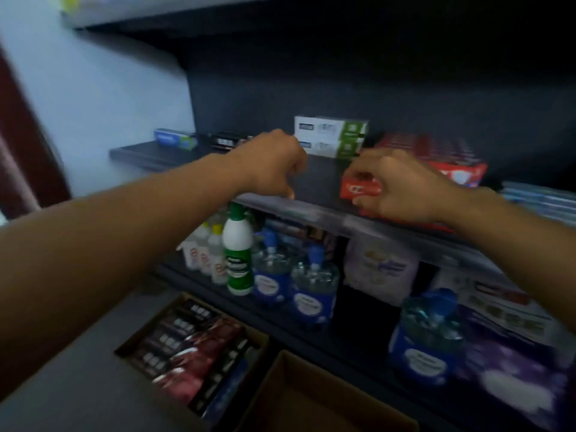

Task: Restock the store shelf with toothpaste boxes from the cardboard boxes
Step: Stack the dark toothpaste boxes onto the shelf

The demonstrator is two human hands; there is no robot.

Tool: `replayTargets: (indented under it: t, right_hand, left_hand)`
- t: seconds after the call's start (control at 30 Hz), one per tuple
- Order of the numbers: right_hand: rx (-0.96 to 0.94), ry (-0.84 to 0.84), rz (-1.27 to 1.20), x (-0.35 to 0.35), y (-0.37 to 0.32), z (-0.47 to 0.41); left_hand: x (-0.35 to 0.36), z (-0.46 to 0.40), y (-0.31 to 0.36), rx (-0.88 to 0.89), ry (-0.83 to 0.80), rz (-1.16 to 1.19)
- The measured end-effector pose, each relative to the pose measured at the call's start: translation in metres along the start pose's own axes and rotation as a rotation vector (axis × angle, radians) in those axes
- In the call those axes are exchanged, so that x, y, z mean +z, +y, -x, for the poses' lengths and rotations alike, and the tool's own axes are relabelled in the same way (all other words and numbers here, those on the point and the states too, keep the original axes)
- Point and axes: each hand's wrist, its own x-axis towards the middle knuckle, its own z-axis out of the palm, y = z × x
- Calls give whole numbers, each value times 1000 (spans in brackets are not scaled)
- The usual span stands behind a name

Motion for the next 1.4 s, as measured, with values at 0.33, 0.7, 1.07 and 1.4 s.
replayTargets:
  t: [0.33,0.7,1.07,1.4]
  right_hand:
    - [91,-162,-51,77,-111,-88]
    - [312,-232,-130,130,-151,-125]
    - [444,-288,-107,144,-152,-141]
    - [567,-376,-56,162,-189,-112]
  left_hand:
    - [80,39,-127,180,-133,25]
    - [138,13,-182,440,-163,196]
    - [158,-9,-195,555,-214,254]
    - [169,20,-225,544,-254,220]
